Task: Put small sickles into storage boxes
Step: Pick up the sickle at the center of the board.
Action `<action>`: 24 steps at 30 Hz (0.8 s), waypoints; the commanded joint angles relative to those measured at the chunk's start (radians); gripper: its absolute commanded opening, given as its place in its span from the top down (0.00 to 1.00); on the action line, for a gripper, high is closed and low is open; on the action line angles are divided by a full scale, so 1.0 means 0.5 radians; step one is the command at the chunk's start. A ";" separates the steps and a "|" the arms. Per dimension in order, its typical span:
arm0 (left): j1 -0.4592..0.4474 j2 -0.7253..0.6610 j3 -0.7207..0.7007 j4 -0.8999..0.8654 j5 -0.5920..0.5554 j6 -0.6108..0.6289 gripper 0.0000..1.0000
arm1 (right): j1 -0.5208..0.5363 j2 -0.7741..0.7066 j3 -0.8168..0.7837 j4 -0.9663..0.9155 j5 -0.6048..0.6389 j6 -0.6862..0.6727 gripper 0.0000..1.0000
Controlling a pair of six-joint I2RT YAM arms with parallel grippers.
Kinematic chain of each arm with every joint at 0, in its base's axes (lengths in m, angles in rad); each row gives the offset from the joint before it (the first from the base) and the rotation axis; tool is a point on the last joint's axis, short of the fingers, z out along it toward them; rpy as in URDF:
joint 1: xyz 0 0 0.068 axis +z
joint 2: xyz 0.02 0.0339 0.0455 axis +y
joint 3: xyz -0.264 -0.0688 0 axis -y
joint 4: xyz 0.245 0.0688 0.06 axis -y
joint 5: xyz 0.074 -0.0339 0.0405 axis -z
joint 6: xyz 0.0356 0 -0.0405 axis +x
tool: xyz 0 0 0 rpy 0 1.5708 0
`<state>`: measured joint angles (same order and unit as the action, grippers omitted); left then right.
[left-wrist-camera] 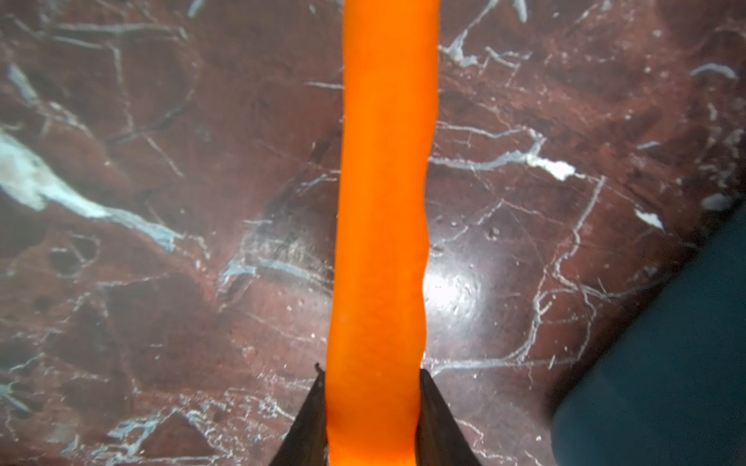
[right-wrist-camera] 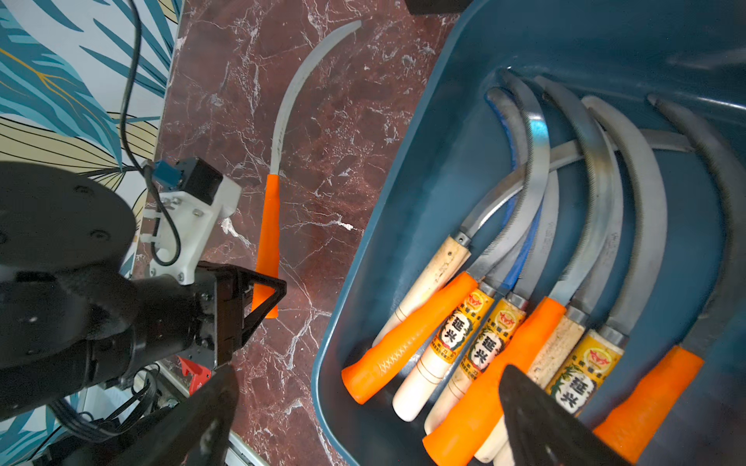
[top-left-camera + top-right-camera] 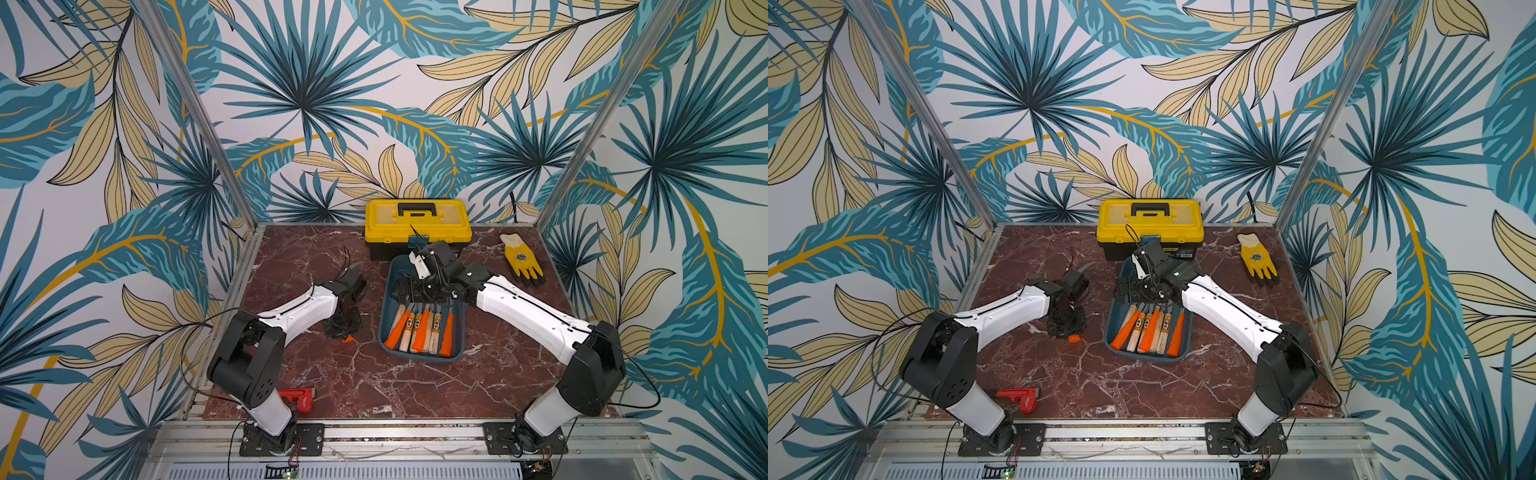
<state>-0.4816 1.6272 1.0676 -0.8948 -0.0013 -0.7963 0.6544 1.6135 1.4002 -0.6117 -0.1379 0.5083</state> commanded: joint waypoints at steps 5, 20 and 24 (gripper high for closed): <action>-0.082 -0.188 -0.064 -0.014 0.012 0.013 0.95 | 0.013 -0.122 -0.084 -0.026 0.063 0.071 0.01; -0.350 -0.325 -0.001 -0.185 -0.006 -0.012 0.99 | 0.016 -0.410 -0.267 -0.116 0.214 0.115 0.00; -0.437 -0.300 0.089 -0.231 -0.007 -0.017 0.99 | 0.015 -0.491 -0.320 -0.167 0.261 0.115 0.01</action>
<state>-0.6785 1.4853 1.0615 -0.9890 0.0036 -0.8005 0.6563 1.3991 1.2713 -0.6483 -0.0441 0.5575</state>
